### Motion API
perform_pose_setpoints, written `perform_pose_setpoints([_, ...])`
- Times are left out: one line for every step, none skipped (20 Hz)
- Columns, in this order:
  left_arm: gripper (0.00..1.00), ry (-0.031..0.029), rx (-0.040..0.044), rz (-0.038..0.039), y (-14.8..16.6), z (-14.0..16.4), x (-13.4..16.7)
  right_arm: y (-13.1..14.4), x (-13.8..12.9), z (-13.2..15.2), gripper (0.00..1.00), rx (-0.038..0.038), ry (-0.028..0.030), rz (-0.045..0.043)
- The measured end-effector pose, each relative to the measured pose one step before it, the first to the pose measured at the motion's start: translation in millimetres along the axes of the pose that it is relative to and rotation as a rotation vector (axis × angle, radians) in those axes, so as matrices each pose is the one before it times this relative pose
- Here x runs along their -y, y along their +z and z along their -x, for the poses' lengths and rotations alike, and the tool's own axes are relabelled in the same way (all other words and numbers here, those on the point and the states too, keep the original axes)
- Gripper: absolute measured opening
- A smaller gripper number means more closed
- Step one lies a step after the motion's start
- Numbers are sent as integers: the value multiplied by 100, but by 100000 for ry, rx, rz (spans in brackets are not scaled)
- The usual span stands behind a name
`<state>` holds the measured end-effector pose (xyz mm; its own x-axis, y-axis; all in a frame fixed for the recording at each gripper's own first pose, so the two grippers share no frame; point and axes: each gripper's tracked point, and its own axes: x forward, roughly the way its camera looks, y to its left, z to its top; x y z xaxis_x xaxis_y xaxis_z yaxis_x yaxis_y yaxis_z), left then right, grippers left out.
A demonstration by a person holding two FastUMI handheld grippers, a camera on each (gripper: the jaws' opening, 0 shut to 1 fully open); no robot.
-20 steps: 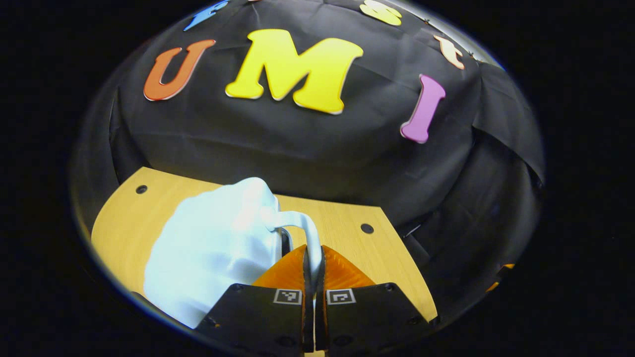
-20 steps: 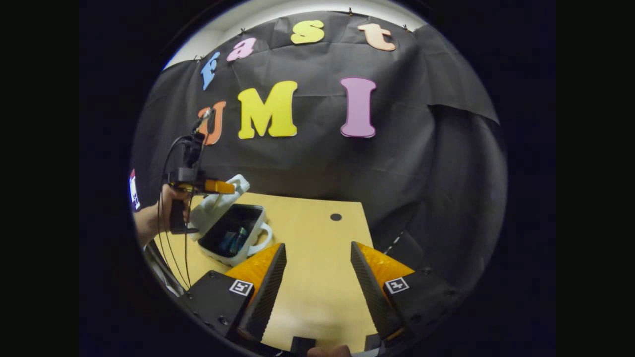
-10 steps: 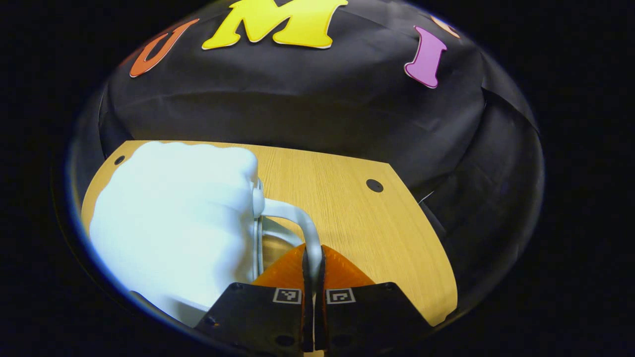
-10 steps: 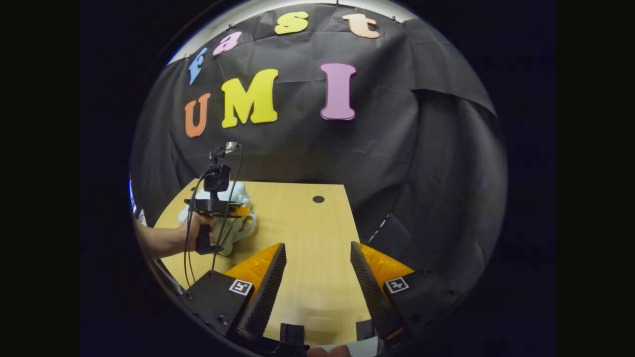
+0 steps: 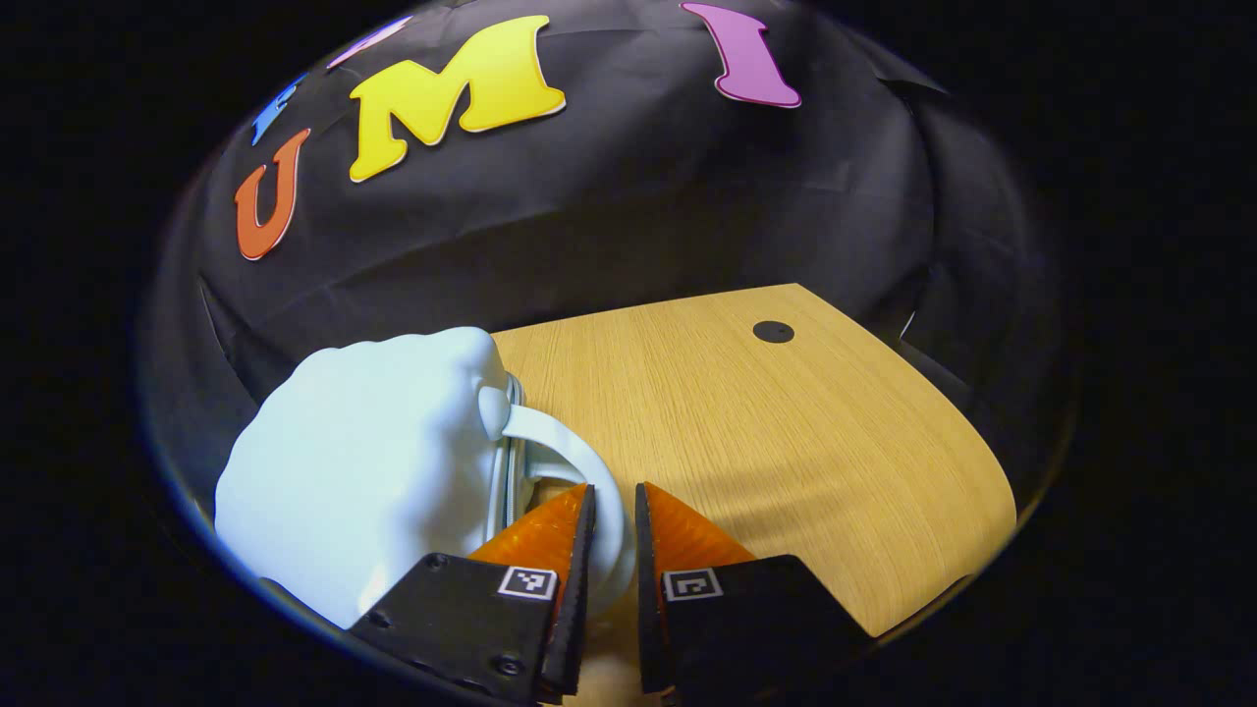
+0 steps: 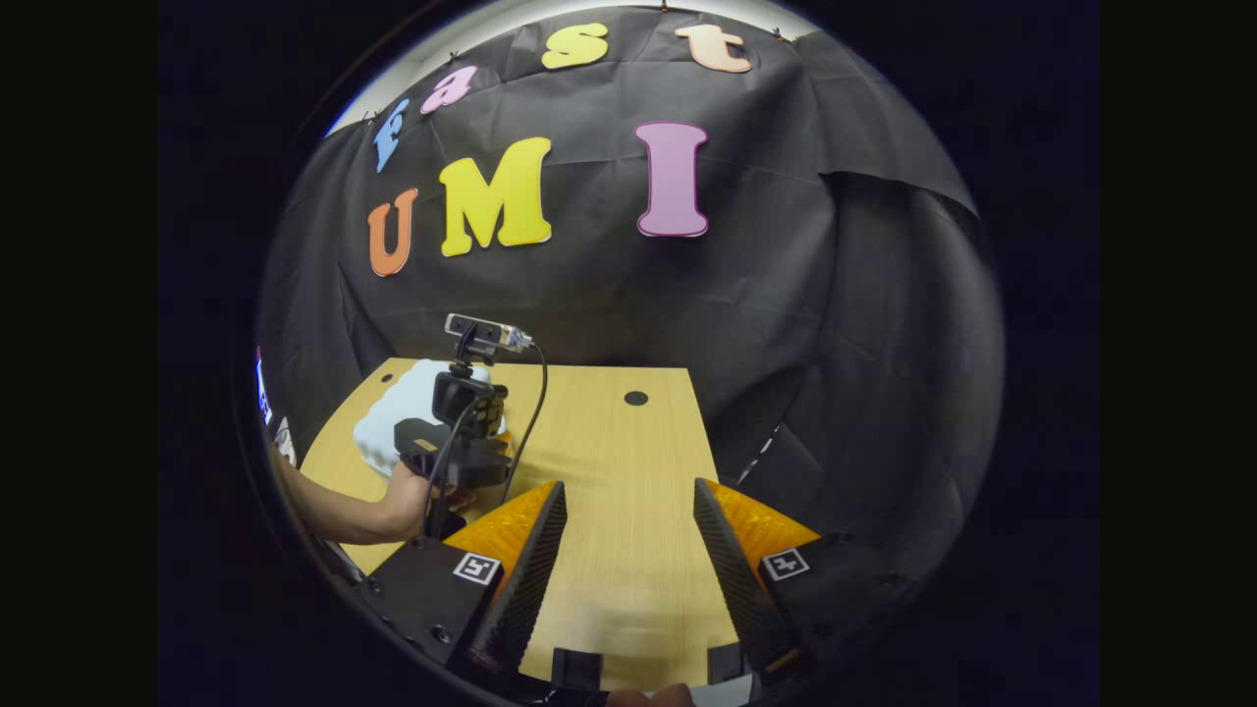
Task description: First open the suitcase, pack the skin care products into it, and then close the suitcase.
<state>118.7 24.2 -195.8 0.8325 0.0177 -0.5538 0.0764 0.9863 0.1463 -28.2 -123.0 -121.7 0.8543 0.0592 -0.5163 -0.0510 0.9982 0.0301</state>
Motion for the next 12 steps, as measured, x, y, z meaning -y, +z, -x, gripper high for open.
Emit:
perform_pose_setpoints([27, -2165, -587, 1530, -62, -10, 209, 59, 37, -151, 78, 408, 304, -338])
perform_pose_setpoints([34, -938, 11, 1613, 159, 516, 14, 23, -101, -216, 78, 34, 569, -409])
perform_pose_setpoints([39, -1175, 936, 2230, 17, 693, 139, 231, -362, -191, 78, 504, 946, -540])
perform_pose_setpoints([45, -2481, 1125, 1827, 175, 600, 505, 179, -203, -209, 78, 362, 791, -266])
perform_pose_setpoints([60, -623, 1382, 1113, 341, 695, 357, 233, -321, -279, 78, 705, 926, -320])
perform_pose_setpoints([78, -283, 1644, -450, 640, 966, 251, 591, -492, -261, 78, 1169, 1222, -6])
perform_pose_setpoints([96, -572, 2959, 464, 1091, 1106, 84, 570, -465, -127, 78, 1478, 1142, 428])
perform_pose_setpoints([100, -1282, 4606, 1126, 1782, 1488, 73, 841, -596, -197, 78, 2049, 1485, 1055])
perform_pose_setpoints([100, -1738, 5741, 1951, 2241, 1619, 220, 1110, -697, -170, 78, 2870, 1673, 904])
perform_pose_setpoints([100, 622, 6784, 1351, 2921, 1773, -372, 1510, -882, -443, 78, 3611, 1803, 467])
perform_pose_setpoints([99, 1197, 6000, 1419, 2888, 1701, -866, 989, -635, -349, 78, 2976, 1012, 385])
perform_pose_setpoints([99, 1611, 5414, 1185, 2916, 1524, -917, 1456, -765, -392, 78, 3624, 809, 436])
